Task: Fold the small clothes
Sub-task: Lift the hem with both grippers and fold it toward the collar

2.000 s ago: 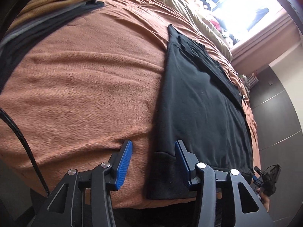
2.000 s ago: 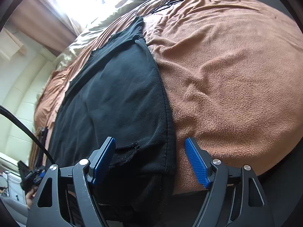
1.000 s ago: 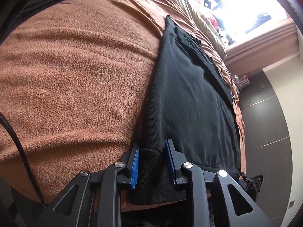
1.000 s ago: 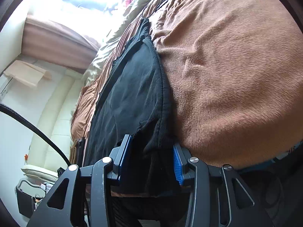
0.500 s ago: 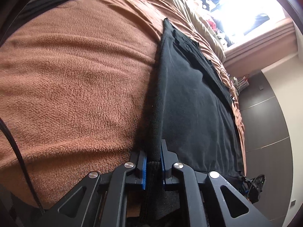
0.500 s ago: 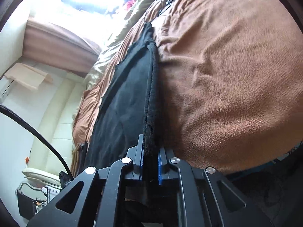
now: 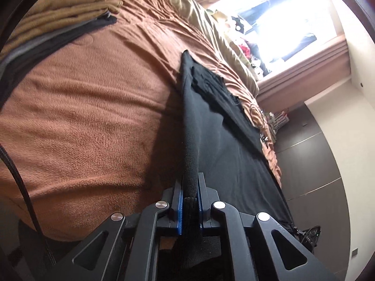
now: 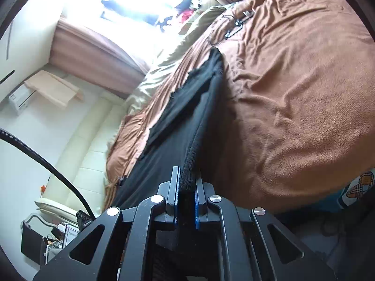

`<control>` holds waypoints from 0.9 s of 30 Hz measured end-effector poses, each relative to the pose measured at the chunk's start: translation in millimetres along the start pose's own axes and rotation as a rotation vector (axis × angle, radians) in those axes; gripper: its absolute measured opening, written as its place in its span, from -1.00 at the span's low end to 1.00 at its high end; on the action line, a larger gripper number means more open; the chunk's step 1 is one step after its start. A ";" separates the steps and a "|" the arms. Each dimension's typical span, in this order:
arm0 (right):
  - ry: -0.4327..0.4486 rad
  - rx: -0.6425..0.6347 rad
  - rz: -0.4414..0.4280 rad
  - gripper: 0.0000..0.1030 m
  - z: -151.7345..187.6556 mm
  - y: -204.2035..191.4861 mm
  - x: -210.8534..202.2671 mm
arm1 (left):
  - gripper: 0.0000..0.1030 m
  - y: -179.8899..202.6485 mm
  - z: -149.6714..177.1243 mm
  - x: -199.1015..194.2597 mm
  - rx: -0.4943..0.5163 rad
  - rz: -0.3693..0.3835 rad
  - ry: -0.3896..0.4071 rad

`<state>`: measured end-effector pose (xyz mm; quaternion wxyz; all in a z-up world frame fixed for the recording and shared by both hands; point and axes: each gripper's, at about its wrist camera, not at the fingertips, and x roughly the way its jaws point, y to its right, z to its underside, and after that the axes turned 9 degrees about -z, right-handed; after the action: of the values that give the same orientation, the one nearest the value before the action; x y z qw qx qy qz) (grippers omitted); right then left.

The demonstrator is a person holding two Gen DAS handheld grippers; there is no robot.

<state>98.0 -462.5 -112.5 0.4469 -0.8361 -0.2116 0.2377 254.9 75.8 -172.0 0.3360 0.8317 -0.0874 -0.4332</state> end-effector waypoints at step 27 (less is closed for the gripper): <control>0.034 -0.159 -0.092 -0.88 89.7 -49.6 -103.5 | -0.83 -0.1 94.9 -144.4 0.069 0.088 0.155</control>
<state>-44.2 -437.7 -92.7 0.3930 -0.8623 -0.2603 0.1849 92.9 93.0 -114.3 0.3319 0.8690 -0.1125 -0.3493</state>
